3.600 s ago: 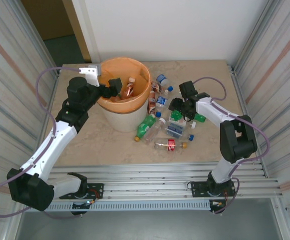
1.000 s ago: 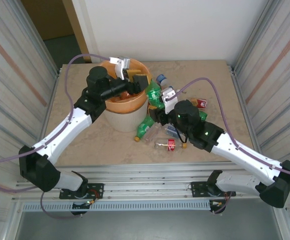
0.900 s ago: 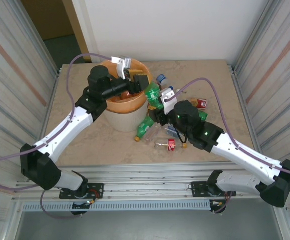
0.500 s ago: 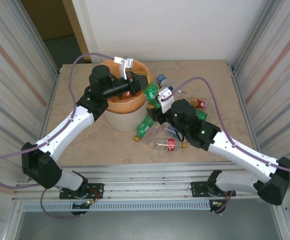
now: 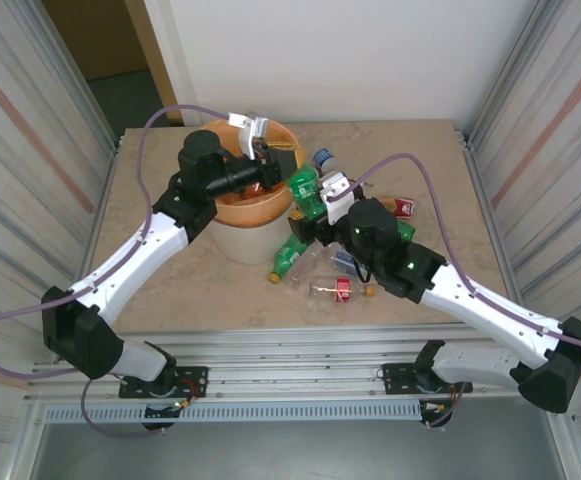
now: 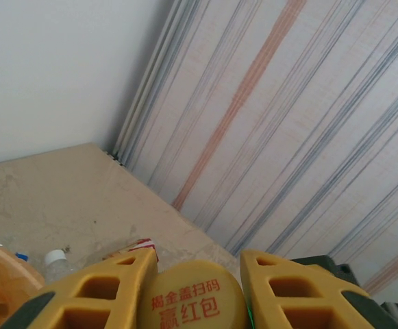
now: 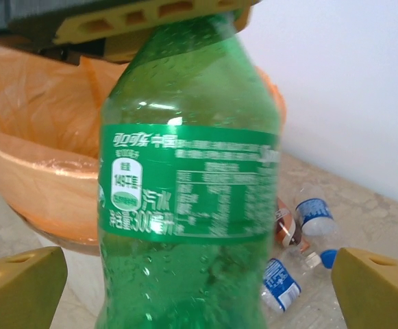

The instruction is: Put the plastic bottles in the bin

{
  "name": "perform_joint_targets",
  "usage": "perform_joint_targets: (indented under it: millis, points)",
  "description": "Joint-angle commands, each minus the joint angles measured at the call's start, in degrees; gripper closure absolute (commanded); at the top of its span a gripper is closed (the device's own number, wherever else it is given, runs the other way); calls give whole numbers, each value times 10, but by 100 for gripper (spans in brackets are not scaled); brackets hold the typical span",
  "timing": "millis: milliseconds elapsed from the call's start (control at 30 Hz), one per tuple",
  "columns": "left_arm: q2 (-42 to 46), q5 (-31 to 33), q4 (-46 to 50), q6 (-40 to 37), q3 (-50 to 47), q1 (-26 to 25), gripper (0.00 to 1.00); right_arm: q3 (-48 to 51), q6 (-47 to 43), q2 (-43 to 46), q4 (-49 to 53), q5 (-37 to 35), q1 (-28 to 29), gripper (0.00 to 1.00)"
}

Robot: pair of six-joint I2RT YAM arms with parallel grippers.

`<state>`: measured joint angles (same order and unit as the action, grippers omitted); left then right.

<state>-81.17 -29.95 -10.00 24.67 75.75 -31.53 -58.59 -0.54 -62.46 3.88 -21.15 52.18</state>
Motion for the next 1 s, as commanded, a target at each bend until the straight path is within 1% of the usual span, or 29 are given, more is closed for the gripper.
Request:
perform_joint_targets:
  millis: [0,67,100,167,267,400,567,667,800,967]
  points:
    - [35,29,4,-47,28,-3,97,12,2,45,-28,-30,5,2]
    - [46,43,6,-64,38,0,97,19,7,54,-29,-39,4,2]
    - [52,50,7,-72,41,1,97,23,9,78,-29,-42,2,2]
    - [64,63,8,-85,45,7,97,34,14,97,-32,-47,-1,2]
    - [83,91,9,-105,46,17,97,51,36,125,-31,-42,-19,2]
    - [107,135,9,-131,37,31,97,73,84,163,-25,-20,-64,2]
    - [125,179,14,-170,30,48,97,99,154,203,-16,-10,-125,2]
    - [127,211,20,-192,25,60,98,104,181,213,3,29,-164,2]
    - [121,220,21,-195,19,88,98,106,221,212,30,17,-192,2]
    - [101,217,32,-195,17,113,99,95,245,191,81,-24,-207,2]
